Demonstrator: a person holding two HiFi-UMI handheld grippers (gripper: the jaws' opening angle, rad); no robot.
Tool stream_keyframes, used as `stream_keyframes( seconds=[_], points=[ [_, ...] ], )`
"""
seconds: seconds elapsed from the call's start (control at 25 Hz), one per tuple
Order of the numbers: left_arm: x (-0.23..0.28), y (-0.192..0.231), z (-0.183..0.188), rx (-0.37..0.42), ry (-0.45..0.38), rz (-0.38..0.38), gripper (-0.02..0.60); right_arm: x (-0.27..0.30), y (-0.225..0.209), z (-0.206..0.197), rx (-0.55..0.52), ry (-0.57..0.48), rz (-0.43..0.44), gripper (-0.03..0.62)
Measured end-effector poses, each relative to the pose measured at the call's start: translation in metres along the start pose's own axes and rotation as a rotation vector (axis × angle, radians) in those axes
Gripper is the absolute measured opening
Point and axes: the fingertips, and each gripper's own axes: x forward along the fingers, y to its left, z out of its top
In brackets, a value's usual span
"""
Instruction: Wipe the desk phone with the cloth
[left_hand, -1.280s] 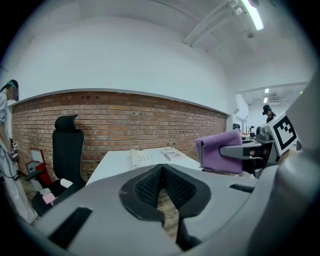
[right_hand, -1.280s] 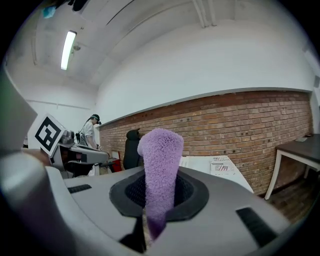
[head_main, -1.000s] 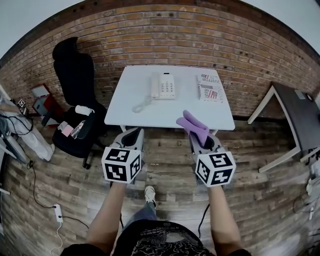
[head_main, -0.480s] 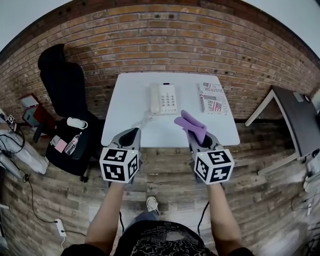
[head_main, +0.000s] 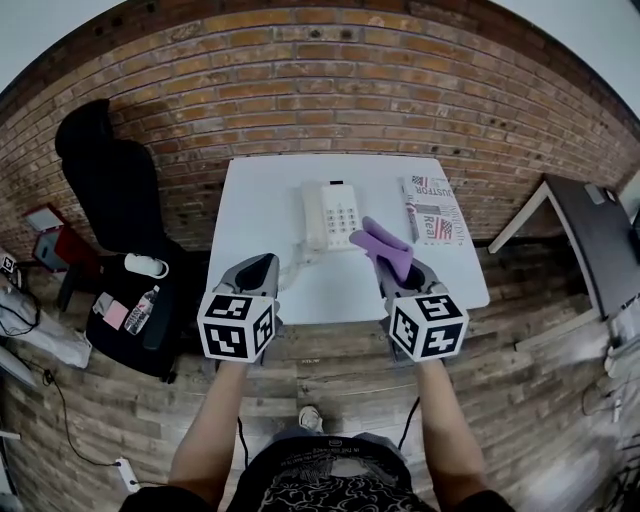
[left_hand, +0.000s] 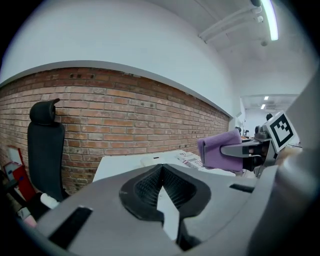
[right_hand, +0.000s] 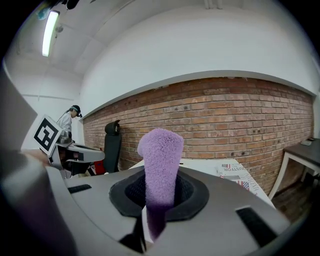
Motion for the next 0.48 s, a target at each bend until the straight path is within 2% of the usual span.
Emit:
stream_keyframes(
  seconds=[0.48],
  points=[
    [0.059, 0.02, -0.002, -0.003, 0.028, -0.017, 0.006, 0.062, -0.042, 0.001, 0.014, 0.026, -0.018, 0.048]
  ],
)
